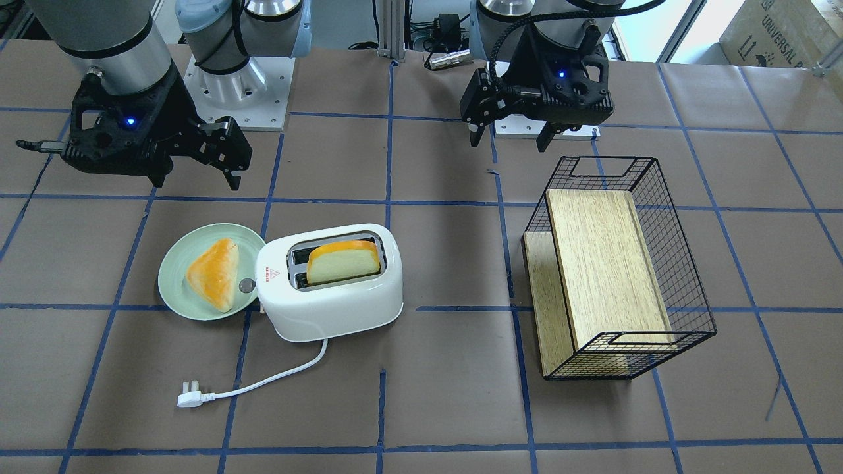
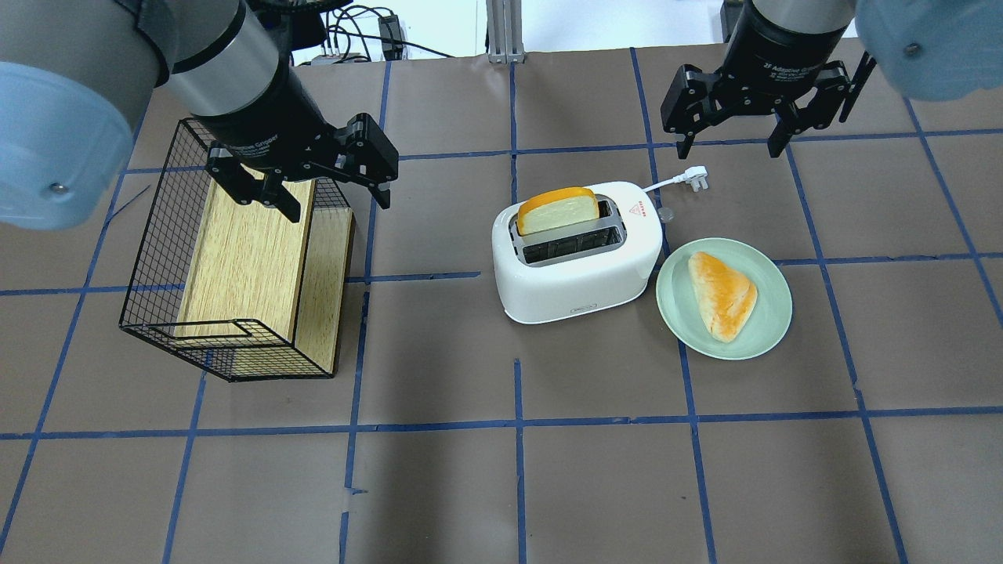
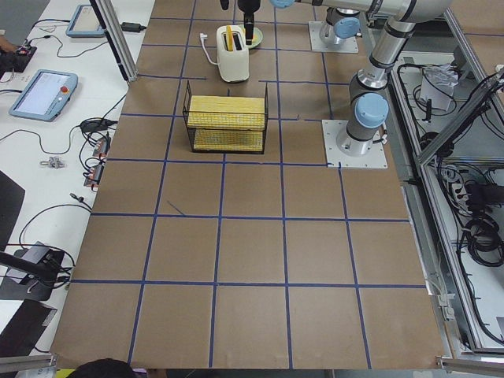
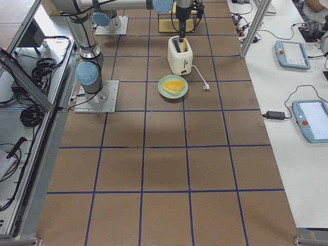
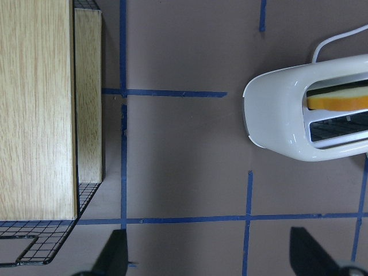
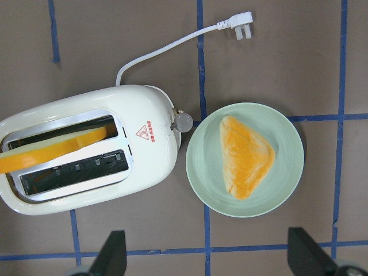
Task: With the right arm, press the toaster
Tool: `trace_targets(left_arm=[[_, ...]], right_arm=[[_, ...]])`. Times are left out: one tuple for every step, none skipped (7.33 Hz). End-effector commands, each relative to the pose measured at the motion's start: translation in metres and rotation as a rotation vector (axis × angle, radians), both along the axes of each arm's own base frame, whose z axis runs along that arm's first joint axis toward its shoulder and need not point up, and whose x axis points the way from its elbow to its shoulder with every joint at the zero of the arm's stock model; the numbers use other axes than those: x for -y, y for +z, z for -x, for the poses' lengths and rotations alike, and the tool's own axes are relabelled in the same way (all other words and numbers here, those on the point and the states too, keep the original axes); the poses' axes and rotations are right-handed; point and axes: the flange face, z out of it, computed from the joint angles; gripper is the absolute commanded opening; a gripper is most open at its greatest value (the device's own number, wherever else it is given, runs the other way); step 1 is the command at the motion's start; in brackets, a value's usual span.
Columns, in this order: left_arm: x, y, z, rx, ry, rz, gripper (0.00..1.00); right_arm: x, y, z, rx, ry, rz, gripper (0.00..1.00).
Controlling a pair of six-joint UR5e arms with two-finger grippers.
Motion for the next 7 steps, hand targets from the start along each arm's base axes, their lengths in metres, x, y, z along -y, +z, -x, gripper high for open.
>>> trace_targets(left_arm=[[0.0,-0.0001,0.0,0.0,0.0,0.0,1.0],[0.0001,0.0007,0.0,0.0,0.0,0.001,1.0],[0.0,-0.0001,0.0,0.0,0.0,0.0,1.0],[0.0001,0.0007,0.0,0.0,0.0,0.001,1.0],[0.0,-0.0001,0.0,0.0,0.0,0.0,1.0],[0.0,-0.0001,0.0,0.0,0.0,0.0,1.0],[0.0001,0.0007,0.0,0.0,0.0,0.001,1.0]], right_arm=[[-0.0015,-0.002,-0.0001,0.001,0.0,-0.003,1.0],[-0.0011,-0.0028,-0.0001,0.001,0.0,-0.005,1.0],[-0.0016,-0.0021,-0.0001,0.001,0.0,-0.003,1.0],[-0.0016,-0.0021,0.0,0.0,0.0,-0.003,1.0],[-0.0016,-0.0021,-0.0001,0.001,0.002,-0.003,1.0],[0.0,-0.0045,0.003,0.001,0.008,-0.009,1.0],[0.0018,-0.0043,0.0037,0.003,0.05,0.0,0.97]])
